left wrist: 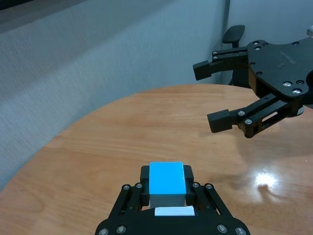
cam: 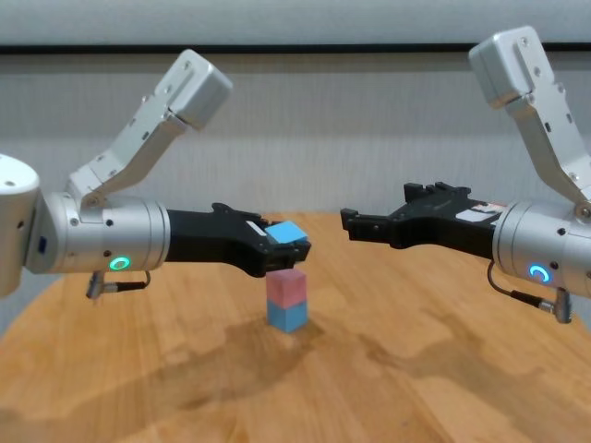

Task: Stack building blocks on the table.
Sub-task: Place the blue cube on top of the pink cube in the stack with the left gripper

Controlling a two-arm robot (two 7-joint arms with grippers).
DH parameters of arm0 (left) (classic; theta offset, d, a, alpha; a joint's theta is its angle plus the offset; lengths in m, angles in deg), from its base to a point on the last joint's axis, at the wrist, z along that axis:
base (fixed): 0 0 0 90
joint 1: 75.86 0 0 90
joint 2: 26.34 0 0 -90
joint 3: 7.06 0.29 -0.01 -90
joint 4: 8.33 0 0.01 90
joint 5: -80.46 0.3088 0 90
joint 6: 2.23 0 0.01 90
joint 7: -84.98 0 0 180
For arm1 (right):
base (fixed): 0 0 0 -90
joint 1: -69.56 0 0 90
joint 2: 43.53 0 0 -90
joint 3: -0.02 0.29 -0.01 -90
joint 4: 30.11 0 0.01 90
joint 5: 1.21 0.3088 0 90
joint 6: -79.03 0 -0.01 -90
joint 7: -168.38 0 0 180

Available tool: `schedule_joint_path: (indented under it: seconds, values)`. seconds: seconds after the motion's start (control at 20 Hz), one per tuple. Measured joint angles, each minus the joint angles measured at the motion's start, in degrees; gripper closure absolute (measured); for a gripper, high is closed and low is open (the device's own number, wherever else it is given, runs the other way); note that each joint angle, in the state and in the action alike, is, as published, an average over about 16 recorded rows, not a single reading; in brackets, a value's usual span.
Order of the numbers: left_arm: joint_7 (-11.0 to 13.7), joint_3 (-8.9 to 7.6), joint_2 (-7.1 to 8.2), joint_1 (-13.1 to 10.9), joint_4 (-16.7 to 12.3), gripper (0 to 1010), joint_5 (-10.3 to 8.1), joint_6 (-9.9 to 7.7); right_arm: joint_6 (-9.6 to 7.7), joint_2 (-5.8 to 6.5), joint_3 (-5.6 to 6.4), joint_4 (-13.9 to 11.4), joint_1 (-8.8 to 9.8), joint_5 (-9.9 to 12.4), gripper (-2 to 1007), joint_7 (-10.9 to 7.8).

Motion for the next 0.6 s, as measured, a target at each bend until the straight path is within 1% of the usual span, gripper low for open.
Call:
schedule_joint_path:
  seconds: [0.3,0.6]
  values:
    - [-0.8,0.02,-1.18,0.7,1.8,616,0.54,0.26,0.0,0.0,0.0,0.0,0.0,0.0,0,0.0]
    - [-0.8,-0.16,-2.27,1.6,4.0,616,0.94,0.61,0.0,0.0,0.0,0.0,0.0,0.0,1,0.0]
